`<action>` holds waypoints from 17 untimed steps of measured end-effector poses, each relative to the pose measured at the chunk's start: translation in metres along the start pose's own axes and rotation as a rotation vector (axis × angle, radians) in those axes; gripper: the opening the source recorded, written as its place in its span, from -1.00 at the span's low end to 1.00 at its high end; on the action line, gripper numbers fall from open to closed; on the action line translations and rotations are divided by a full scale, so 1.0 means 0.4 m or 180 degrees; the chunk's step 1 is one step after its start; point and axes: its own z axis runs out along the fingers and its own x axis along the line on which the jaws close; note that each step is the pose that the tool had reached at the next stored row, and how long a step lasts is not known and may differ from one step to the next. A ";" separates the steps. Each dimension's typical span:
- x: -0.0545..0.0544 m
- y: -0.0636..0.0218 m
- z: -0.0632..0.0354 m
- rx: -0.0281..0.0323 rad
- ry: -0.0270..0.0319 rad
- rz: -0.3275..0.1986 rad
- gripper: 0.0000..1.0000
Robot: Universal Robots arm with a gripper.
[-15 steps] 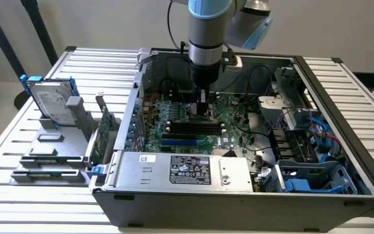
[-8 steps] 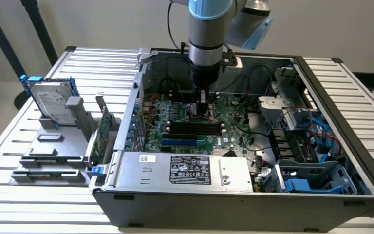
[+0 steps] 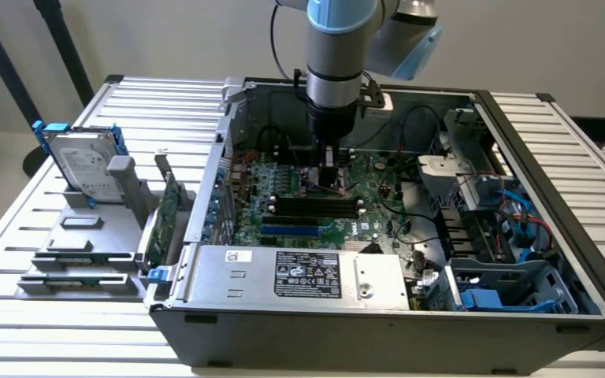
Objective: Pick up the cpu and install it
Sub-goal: 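Place the cpu into insertion slot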
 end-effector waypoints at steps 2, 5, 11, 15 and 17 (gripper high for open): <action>0.000 0.000 0.002 0.0006 0.0000 0.0000 0.09; 0.000 0.000 0.002 0.0011 0.0000 0.0000 0.09; -0.001 0.002 0.004 0.0022 -0.0001 0.0001 0.09; -0.001 0.004 0.004 0.0030 -0.0002 0.0001 0.09; -0.001 0.005 0.005 0.0034 -0.0002 0.0002 0.09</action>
